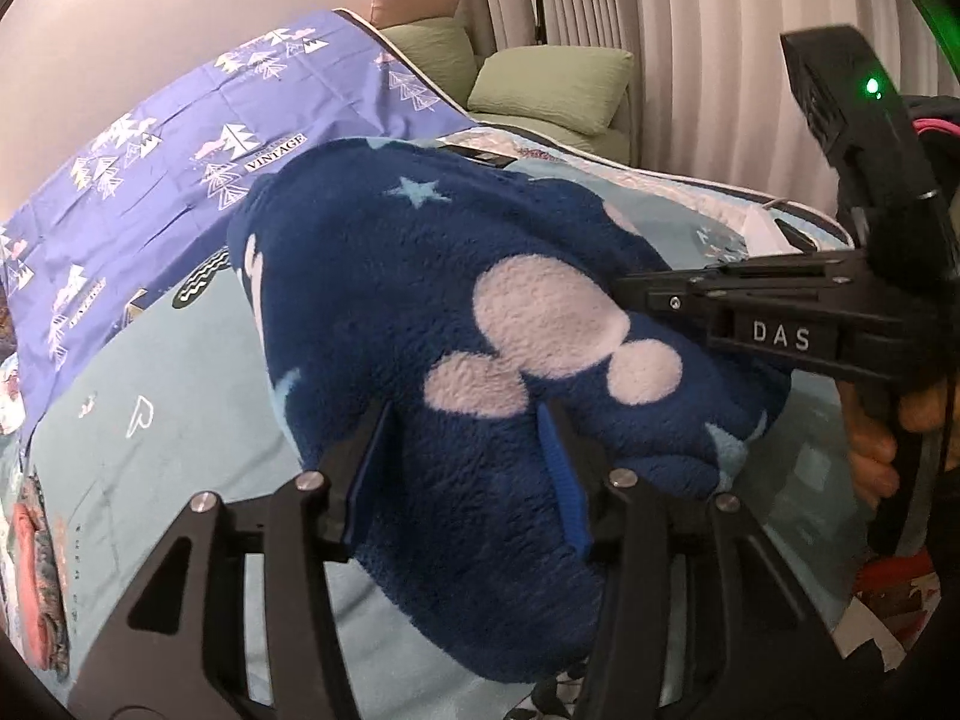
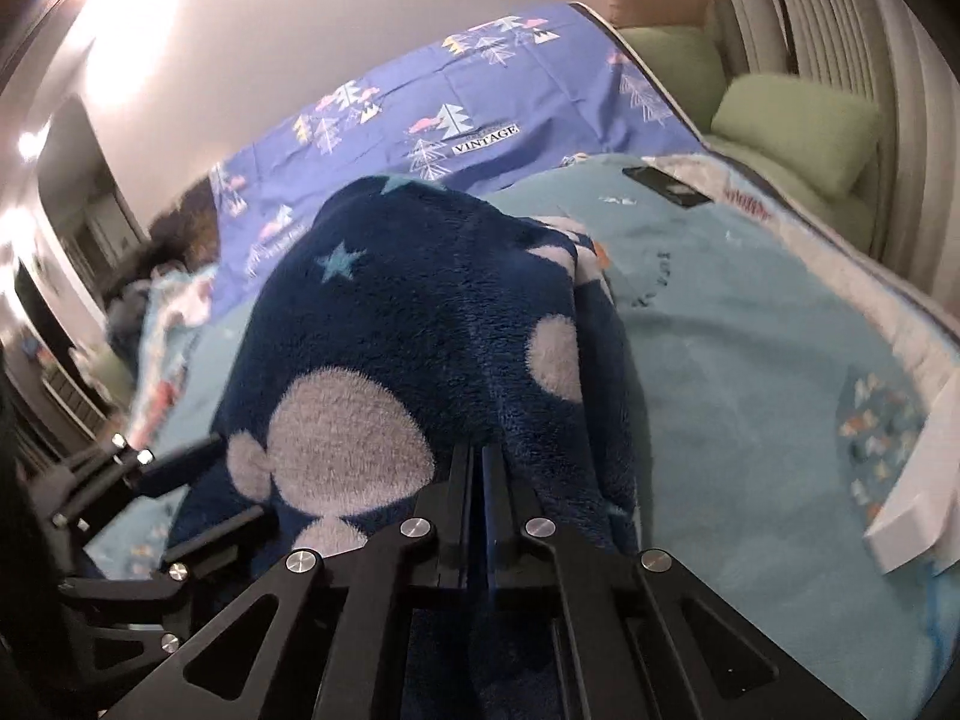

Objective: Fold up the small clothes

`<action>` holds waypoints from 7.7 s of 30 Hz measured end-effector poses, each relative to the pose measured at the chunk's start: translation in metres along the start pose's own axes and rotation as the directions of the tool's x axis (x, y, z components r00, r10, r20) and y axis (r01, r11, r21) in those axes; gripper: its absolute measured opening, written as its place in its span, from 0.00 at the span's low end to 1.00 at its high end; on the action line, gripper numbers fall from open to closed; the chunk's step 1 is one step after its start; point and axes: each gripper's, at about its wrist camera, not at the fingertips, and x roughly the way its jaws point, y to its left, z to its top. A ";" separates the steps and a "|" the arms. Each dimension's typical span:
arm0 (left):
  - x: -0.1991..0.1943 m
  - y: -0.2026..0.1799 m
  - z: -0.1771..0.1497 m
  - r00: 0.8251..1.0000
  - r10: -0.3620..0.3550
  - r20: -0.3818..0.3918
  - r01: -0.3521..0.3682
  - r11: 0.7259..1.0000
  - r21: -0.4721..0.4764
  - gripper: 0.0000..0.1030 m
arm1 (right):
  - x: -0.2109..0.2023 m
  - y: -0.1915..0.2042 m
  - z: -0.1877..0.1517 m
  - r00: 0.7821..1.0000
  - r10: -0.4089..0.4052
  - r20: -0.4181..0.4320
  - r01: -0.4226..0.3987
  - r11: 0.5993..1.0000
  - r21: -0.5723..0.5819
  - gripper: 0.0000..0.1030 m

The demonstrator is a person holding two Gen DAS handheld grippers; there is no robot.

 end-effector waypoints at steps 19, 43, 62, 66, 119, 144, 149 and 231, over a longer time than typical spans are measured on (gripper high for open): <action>0.043 0.087 0.085 0.998 -0.054 0.035 0.061 0.973 -0.223 0.49 | 0.056 0.005 0.110 0.988 0.133 -0.076 -0.133 0.991 0.002 0.10; 0.080 0.079 0.064 0.999 -0.031 0.019 0.033 0.988 -0.153 0.50 | 0.097 -0.020 0.094 0.975 0.122 -0.187 -0.108 0.991 0.085 0.16; 0.006 0.022 0.004 1.000 0.011 0.003 -0.011 0.997 -0.079 0.53 | 0.002 0.007 -0.001 0.979 0.091 -0.180 -0.096 0.995 -0.017 0.24; 0.000 0.022 0.002 1.000 0.015 0.014 -0.014 0.996 -0.088 0.54 | -0.006 0.009 0.001 0.980 0.104 -0.171 -0.111 0.993 -0.032 0.24; 0.144 0.146 0.010 0.759 -0.649 0.042 0.547 0.603 -0.580 1.00 | 0.171 -0.070 0.104 0.713 0.612 -0.342 -0.563 0.790 0.242 1.00; 0.108 0.118 0.034 0.844 -0.531 0.076 0.506 0.741 -0.442 0.91 | 0.144 -0.066 0.104 0.789 0.577 -0.213 -0.545 0.816 0.190 0.50; 0.066 0.096 0.049 0.886 -0.448 0.118 0.461 0.828 -0.319 0.84 | 0.105 -0.058 0.110 0.828 0.544 -0.138 -0.529 0.838 0.133 0.42; 0.086 0.178 0.248 0.909 -0.351 0.227 0.405 0.872 -0.273 0.68 | 0.105 -0.014 0.327 0.904 0.428 0.012 -0.427 0.902 -0.060 0.36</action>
